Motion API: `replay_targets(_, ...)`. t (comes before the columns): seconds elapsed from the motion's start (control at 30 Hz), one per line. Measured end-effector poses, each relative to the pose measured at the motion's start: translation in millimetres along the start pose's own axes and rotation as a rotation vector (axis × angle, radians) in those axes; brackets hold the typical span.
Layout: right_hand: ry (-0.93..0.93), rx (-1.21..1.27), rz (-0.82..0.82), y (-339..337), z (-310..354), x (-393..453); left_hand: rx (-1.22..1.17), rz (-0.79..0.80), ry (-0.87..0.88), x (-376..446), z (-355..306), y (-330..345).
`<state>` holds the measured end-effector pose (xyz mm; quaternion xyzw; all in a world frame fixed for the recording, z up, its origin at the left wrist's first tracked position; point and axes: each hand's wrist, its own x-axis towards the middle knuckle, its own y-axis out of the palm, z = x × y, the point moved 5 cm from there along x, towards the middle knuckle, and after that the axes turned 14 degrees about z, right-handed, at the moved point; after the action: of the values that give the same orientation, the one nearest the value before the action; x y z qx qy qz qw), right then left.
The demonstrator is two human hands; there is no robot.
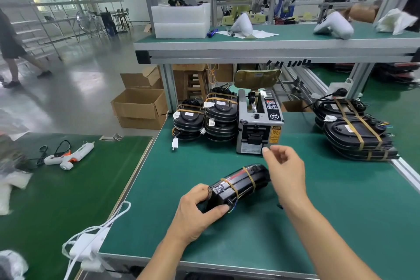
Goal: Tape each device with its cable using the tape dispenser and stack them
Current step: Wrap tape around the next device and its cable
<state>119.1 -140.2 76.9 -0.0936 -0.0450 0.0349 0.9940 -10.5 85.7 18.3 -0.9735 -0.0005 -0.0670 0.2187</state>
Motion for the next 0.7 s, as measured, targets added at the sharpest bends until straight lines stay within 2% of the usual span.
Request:
replay_targets(0.07, 0.003, -0.039, -0.007, -2.8, 7.8, 22.4, -0.006, 0.0, 0.003, -0.3, -0.3, -0.2)
replay_targets(0.23, 0.204, -0.053, 0.063, 6.9, 0.2, 75.2, -0.028, 0.004, -0.007, -0.7, -0.6, -0.1)
replay_targets(0.37, 0.261, -0.003, 0.059, 13.8, -6.9, 90.3, -0.027, 0.008, -0.005, -0.5, -1.2, -0.3)
replay_targets(0.5, 0.272, 0.057, -0.026, 20.3, -6.2, 95.8, -0.028, 0.008, -0.01, -0.4, -0.8, -0.5)
replay_targets(0.7, 0.389, 0.221, -0.14, 31.2, -9.4, 99.0, -0.024, 0.004, -0.003, -0.7, -2.5, -0.3)
